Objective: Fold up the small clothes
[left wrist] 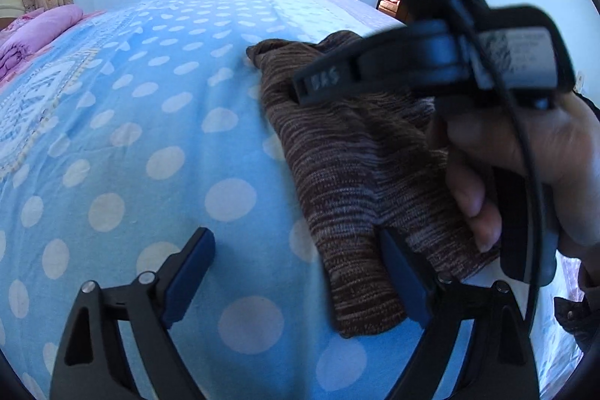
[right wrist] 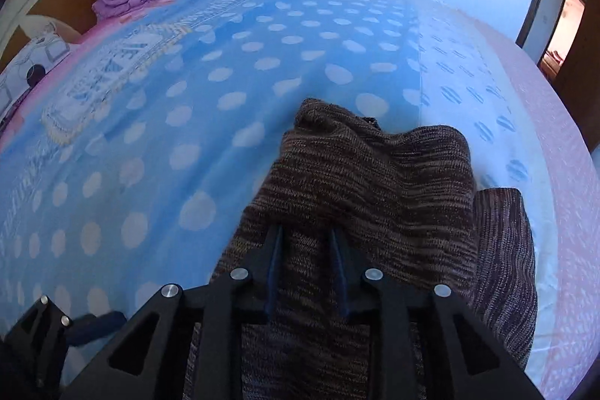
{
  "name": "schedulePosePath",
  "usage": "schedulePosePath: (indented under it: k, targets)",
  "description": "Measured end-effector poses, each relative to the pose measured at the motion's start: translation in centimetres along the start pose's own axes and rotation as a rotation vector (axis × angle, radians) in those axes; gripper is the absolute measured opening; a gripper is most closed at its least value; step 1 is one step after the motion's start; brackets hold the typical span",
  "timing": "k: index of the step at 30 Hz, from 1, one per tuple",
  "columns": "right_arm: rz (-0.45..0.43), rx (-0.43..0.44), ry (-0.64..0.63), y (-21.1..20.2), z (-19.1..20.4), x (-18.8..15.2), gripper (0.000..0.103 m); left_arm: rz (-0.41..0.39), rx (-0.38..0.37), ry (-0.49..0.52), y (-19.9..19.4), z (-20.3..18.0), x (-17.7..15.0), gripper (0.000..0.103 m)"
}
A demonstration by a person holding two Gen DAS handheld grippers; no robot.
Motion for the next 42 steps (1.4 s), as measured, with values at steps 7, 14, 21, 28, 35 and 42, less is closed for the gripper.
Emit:
schedulePosePath:
  k: [7,14,21,28,35,42]
  targets:
    - [-0.158,0.05,0.102,-5.2,-6.5,0.4,0.043,0.0,-0.018,-0.003,0.1,0.1,0.0,0.094]
    - [-0.054,0.034,0.321,-2.3,-14.7,-0.9,0.043,0.003,-0.018,0.003,0.2,-0.1,-0.1,0.097]
    - [-0.077,-0.087,0.352,-1.8,-15.2,-1.9,0.008,0.007,-0.011,0.011,0.6,-0.3,0.0,0.098]
    - [-0.009,-0.199,0.395,-1.5,-17.9,-2.4,0.008,0.01,-0.009,0.019,0.6,-0.3,0.1,0.099]
    - [-0.131,-0.001,0.134,-4.8,-8.7,1.8,0.008,0.008,-0.012,0.016,0.6,-0.2,0.2,0.099]
    - [0.027,-0.014,-0.033,2.6,-1.5,2.7,0.008,0.006,-0.011,0.011,0.5,-0.3,0.2,0.099]
Point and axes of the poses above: each gripper's, at about its wrist camera, not at the fingertips, and y roughly the way its jaws point, z to its left, x to its top, the point moved 3 cm from there along y, roughly the way its jaws point
